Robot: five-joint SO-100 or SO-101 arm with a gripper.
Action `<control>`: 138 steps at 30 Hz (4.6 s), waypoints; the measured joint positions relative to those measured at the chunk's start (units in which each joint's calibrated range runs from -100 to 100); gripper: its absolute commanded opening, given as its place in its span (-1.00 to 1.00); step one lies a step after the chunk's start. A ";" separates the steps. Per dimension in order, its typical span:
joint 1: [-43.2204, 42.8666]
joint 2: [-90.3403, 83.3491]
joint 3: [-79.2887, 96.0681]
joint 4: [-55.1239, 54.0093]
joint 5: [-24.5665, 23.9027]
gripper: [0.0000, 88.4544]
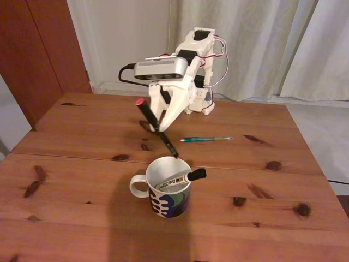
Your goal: Clean up the desk and place the pens and markers into the cup
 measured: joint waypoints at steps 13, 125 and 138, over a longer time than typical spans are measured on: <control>0.51 6.78 -1.44 -0.08 0.00 -0.98; -6.23 -50.34 31.51 73.75 -21.93 -0.99; -15.33 -42.88 28.79 76.07 -34.24 -0.99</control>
